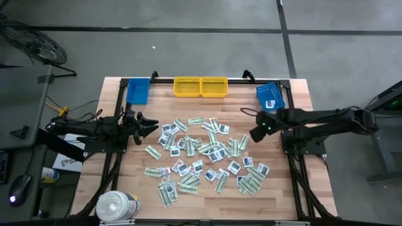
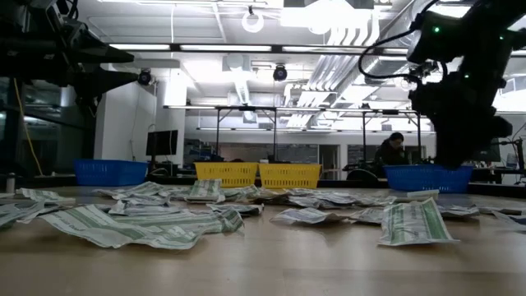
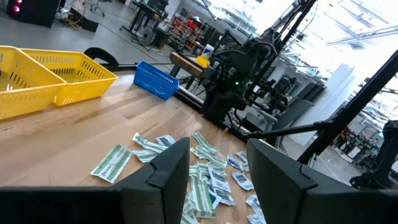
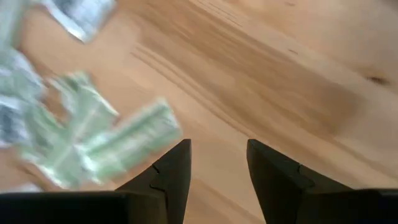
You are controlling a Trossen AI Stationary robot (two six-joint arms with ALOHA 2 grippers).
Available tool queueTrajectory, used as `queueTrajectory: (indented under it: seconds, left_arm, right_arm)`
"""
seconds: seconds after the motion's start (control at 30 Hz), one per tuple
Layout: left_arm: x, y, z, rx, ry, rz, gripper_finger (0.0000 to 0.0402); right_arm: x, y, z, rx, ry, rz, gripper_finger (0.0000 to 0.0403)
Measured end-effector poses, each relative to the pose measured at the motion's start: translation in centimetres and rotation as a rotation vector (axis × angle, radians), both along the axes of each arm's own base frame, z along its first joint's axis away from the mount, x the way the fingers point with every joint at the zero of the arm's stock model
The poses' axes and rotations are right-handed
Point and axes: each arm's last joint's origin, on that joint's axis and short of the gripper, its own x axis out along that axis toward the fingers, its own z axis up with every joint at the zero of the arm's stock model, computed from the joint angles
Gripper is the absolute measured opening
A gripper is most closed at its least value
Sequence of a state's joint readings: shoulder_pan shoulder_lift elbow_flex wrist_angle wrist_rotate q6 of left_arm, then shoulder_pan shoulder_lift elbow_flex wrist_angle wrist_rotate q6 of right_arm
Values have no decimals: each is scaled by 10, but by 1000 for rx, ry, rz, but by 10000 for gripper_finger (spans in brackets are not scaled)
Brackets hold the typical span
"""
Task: Pick & Place First Aid Supplies
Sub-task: Put the green bandage pack into the right yellow bin
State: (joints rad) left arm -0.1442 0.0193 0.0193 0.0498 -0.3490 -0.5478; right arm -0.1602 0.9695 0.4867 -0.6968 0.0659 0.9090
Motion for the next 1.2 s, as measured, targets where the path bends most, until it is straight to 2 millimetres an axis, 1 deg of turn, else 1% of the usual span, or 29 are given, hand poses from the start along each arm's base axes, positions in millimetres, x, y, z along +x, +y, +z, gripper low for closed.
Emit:
queueTrajectory:
  seconds: [0.07,0.17,0.3,0.63,0.93,1.2]
  left_arm:
    - [0,0,0,0,0,0,161]
    - [0,0,0,0,-1,0,161]
    - [0,0,0,0,-1,0,161]
    - [0,0,0,0,0,0,161]
    - [0,0,0,0,-1,0,161]
    - [0,0,0,0,-1,0,161]
  right_arm:
    - [4,3,-7,25,-72,-42,149]
    - [3,7,-19,67,-126,-82,149]
    - [-3,12,-33,62,-104,-157,149]
    - [-5,20,-51,98,-234,-203,149]
    - [-7,25,-61,99,-326,-224,149]
    - [-6,27,-61,108,-337,-215,149]
